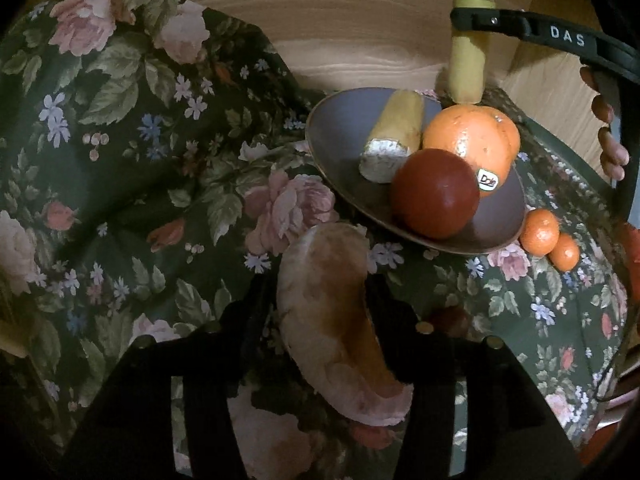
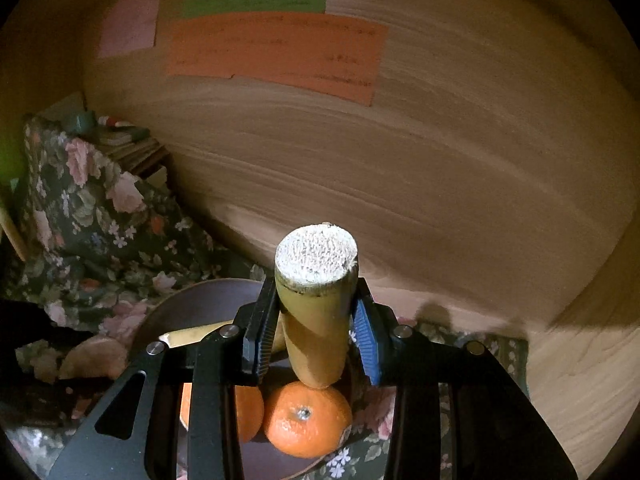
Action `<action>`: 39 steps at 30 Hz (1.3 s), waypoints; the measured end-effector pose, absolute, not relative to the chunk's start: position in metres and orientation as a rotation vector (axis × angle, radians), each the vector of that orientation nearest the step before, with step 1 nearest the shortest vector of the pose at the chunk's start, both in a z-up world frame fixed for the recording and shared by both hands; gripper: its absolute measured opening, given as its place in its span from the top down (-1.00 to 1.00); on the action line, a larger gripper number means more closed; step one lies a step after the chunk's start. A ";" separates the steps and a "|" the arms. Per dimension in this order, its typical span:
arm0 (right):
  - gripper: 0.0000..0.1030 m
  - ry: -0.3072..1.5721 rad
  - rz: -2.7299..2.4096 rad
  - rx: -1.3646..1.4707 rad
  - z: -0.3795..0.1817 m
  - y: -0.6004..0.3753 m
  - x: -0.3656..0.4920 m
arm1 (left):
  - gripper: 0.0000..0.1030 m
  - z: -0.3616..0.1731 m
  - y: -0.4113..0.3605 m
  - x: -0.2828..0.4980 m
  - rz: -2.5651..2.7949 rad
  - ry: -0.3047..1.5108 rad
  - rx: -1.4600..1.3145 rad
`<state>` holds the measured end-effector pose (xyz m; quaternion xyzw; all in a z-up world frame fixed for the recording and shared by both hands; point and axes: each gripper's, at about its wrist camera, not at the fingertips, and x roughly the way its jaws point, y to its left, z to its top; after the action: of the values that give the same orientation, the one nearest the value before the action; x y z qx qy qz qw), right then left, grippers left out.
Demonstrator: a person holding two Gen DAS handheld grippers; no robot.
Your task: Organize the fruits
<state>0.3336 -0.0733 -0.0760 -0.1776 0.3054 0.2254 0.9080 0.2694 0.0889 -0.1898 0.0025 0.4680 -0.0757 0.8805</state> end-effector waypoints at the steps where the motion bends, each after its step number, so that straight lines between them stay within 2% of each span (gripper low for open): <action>1: 0.36 0.624 0.459 -0.369 -0.077 -0.072 0.334 | 0.12 -0.190 0.089 0.269 -0.155 0.971 0.010; 2: 0.36 0.621 0.457 -0.372 -0.077 -0.072 0.334 | 0.18 -0.189 0.089 0.269 -0.156 0.967 0.014; 19: 0.36 0.595 0.447 -0.484 -0.089 -0.048 0.335 | 0.20 -0.160 0.122 0.258 -0.118 0.870 -0.070; 26: 0.35 0.690 0.513 -0.439 -0.096 -0.054 0.337 | 0.20 -0.141 0.127 0.263 -0.114 0.822 -0.074; 30: 0.28 0.722 0.555 -0.402 -0.093 -0.060 0.331 | 0.20 -0.131 0.117 0.277 -0.121 0.799 -0.066; 36: 0.08 0.747 0.617 -0.377 -0.095 -0.061 0.317 | 0.20 -0.123 0.101 0.301 -0.139 0.783 -0.038; 39: -0.09 0.763 0.635 -0.363 -0.099 -0.063 0.311 | 0.20 -0.124 0.094 0.315 -0.149 0.791 -0.026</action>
<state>0.3114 -0.0629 -0.0991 -0.1730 0.3638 0.3030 0.8637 0.3148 0.0939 -0.1243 -0.0125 0.3849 -0.0727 0.9200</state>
